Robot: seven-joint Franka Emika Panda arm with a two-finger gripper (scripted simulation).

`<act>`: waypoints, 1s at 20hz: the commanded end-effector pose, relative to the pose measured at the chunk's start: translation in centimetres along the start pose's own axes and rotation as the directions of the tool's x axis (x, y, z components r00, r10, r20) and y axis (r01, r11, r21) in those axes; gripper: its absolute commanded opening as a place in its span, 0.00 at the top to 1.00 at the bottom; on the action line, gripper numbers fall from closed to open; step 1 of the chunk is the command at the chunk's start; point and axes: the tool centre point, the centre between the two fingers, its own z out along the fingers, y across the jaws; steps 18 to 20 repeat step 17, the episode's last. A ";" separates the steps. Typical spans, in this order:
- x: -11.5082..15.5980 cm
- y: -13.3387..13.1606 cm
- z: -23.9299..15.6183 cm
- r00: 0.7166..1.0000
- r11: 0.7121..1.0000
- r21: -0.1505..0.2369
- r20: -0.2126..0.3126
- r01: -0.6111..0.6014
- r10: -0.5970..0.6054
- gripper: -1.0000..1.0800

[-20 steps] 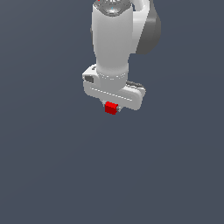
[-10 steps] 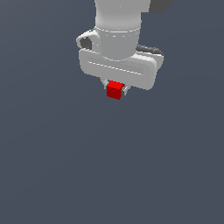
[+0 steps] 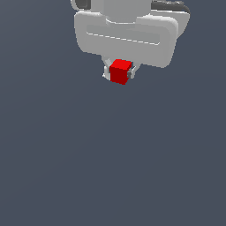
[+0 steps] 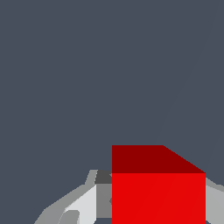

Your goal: Pick up the red cube and move it to a goal position.

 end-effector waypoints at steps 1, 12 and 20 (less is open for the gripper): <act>0.2 -0.2 -1.2 1.000 1.000 0.000 0.000 0.000 0.000 1.00; 0.6 -0.7 -3.6 1.000 1.000 0.000 0.000 0.000 0.000 1.00; 0.7 -0.8 -3.8 1.000 1.000 0.000 0.000 0.000 0.000 1.00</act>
